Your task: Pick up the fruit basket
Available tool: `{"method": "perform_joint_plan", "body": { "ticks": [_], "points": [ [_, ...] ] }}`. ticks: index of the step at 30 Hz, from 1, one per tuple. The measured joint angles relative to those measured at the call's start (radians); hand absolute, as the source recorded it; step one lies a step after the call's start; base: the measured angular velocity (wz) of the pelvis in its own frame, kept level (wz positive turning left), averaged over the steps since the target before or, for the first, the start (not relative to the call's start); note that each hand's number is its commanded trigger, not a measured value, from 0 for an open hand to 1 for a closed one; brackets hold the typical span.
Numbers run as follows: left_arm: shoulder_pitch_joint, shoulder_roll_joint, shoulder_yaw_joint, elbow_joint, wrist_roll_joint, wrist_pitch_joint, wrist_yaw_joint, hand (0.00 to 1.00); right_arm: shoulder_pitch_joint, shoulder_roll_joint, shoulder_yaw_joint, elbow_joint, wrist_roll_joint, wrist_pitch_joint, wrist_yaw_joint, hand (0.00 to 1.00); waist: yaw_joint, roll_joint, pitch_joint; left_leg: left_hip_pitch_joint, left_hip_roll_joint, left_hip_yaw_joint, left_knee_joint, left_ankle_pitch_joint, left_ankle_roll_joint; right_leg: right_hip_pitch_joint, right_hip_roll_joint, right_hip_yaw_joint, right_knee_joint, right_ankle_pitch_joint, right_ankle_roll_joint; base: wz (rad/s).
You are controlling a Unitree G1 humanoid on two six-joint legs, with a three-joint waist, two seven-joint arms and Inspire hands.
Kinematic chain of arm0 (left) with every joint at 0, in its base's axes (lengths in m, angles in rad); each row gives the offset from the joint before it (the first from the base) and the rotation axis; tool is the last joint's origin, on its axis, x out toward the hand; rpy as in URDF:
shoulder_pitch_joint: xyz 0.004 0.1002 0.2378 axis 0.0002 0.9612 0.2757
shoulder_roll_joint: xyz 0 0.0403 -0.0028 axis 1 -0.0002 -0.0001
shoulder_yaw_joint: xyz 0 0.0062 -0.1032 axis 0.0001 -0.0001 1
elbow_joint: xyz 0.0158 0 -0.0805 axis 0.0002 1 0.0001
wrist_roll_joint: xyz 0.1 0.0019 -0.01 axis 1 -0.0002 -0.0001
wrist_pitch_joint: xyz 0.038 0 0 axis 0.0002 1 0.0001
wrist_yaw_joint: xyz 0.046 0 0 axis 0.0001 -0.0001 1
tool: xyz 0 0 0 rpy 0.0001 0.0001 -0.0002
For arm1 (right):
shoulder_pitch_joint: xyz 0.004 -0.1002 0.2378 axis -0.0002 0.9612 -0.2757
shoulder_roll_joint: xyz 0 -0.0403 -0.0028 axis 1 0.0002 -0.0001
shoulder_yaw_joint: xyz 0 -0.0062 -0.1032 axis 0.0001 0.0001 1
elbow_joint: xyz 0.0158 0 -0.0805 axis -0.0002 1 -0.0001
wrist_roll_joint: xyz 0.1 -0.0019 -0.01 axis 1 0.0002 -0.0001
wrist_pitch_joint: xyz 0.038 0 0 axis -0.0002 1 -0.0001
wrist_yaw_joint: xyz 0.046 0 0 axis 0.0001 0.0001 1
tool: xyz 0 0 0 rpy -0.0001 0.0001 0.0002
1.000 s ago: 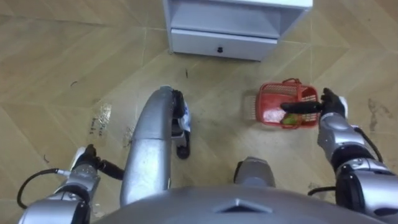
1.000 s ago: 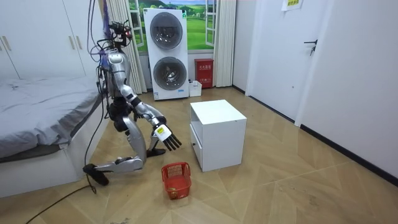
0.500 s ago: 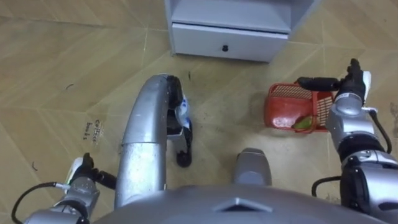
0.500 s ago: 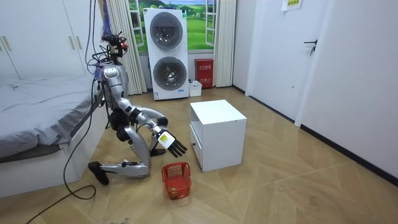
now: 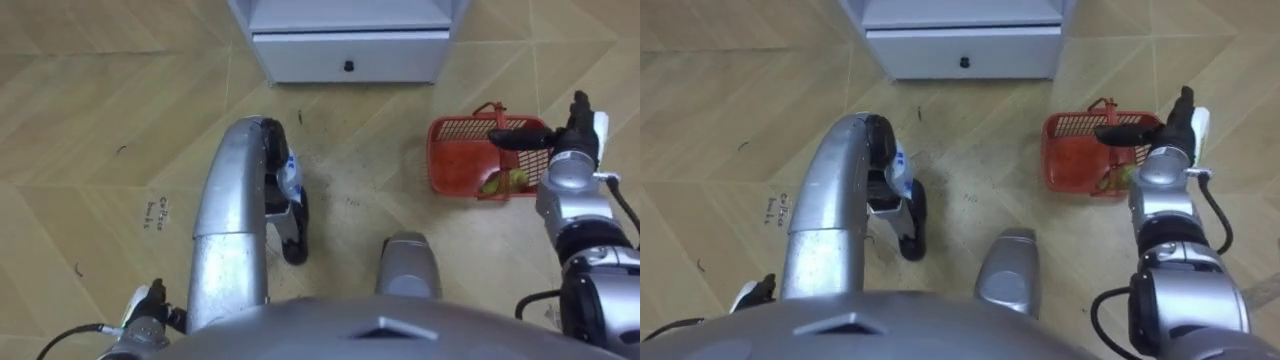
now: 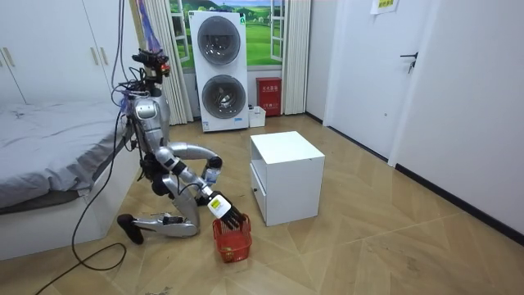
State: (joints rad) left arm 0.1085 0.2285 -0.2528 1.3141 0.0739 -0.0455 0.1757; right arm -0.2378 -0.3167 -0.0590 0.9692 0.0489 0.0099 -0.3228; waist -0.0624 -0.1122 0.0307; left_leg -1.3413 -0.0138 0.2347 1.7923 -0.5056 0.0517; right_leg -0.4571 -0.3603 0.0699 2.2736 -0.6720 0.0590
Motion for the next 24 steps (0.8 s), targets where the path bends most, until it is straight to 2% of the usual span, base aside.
{"method": "perform_joint_plan", "body": {
  "ticks": [3, 4, 7, 10, 12, 14, 18, 24],
  "points": [
    [-0.014, 0.002, -0.01, 0.001, -0.001, -0.003, -0.022, 0.0, -0.001, -0.037, 0.025, 0.005, 0.026, -0.003, 0.017, 0.0, 0.012, 0.004, -0.0017, -0.008, 0.001, 0.003, -0.002, 0.0, -0.001, -0.014, -0.002, 0.006, 0.003, -0.001, 0.001, 0.0],
    [-0.025, 0.008, -0.025, 0.002, -0.001, -0.002, -0.036, 0.0, -0.013, -0.044, 0.039, 0.026, 0.026, -0.008, 0.02, 0.0, 0.016, 0.002, 0.0022, -0.008, 0.002, 0.005, -0.002, 0.0, -0.001, -0.015, -0.003, 0.007, 0.004, -0.001, 0.001, 0.0],
    [-0.047, 0.016, -0.047, 0.003, -0.001, -0.003, -0.057, 0.0, -0.036, -0.044, 0.06, 0.05, 0.032, -0.009, 0.04, 0.0, 0.022, 0.001, 0.0079, -0.011, 0.002, 0.008, -0.002, 0.0, -0.001, -0.021, -0.005, 0.011, 0.006, -0.002, 0.002, 0.0],
    [-0.071, 0.017, -0.07, 0.004, -0.004, -0.003, -0.063, 0.0, -0.06, -0.045, 0.087, 0.085, 0.034, -0.009, 0.06, 0.0, 0.038, 0.003, 0.0081, -0.027, 0.007, 0.01, -0.003, 0.001, -0.002, -0.044, -0.004, 0.014, 0.012, -0.004, 0.006, -0.01],
    [-0.075, 0.017, -0.088, 0.003, -0.005, -0.003, -0.072, 0.0, -0.061, -0.047, 0.106, 0.086, 0.04, -0.009, 0.072, 0.0, 0.044, 0.009, 0.0116, -0.029, 0.008, 0.012, -0.003, 0.001, -0.002, -0.049, -0.005, 0.02, 0.012, -0.004, 0.006, 0.0],
    [-0.077, 0.016, -0.105, 0.002, -0.004, -0.002, -0.08, 0.0, -0.068, -0.049, 0.122, 0.091, 0.063, -0.009, 0.087, 0.0, 0.048, 0.021, 0.0202, -0.03, 0.013, 0.016, -0.004, 0.001, -0.001, -0.055, -0.005, 0.023, 0.012, -0.004, 0.007, -0.02],
    [-0.084, 0.018, -0.108, 0.002, -0.004, 0.001, -0.082, 0.0, -0.091, -0.052, 0.147, 0.157, 0.079, -0.009, 0.103, 0.0, 0.069, 0.034, 0.0187, -0.04, 0.018, 0.022, -0.009, 0.003, -0.005, -0.077, -0.005, 0.03, 0.018, -0.006, 0.009, -0.02],
    [-0.082, 0.018, -0.113, 0.002, -0.004, 0.008, -0.118, 0.0, -0.097, -0.054, 0.148, 0.182, 0.102, -0.009, 0.135, 0.0, 0.091, 0.033, 0.0191, -0.047, 0.017, 0.031, -0.022, 0.014, -0.013, -0.098, -0.009, 0.036, 0.026, -0.007, 0.01, 0.01]
  ]
}}
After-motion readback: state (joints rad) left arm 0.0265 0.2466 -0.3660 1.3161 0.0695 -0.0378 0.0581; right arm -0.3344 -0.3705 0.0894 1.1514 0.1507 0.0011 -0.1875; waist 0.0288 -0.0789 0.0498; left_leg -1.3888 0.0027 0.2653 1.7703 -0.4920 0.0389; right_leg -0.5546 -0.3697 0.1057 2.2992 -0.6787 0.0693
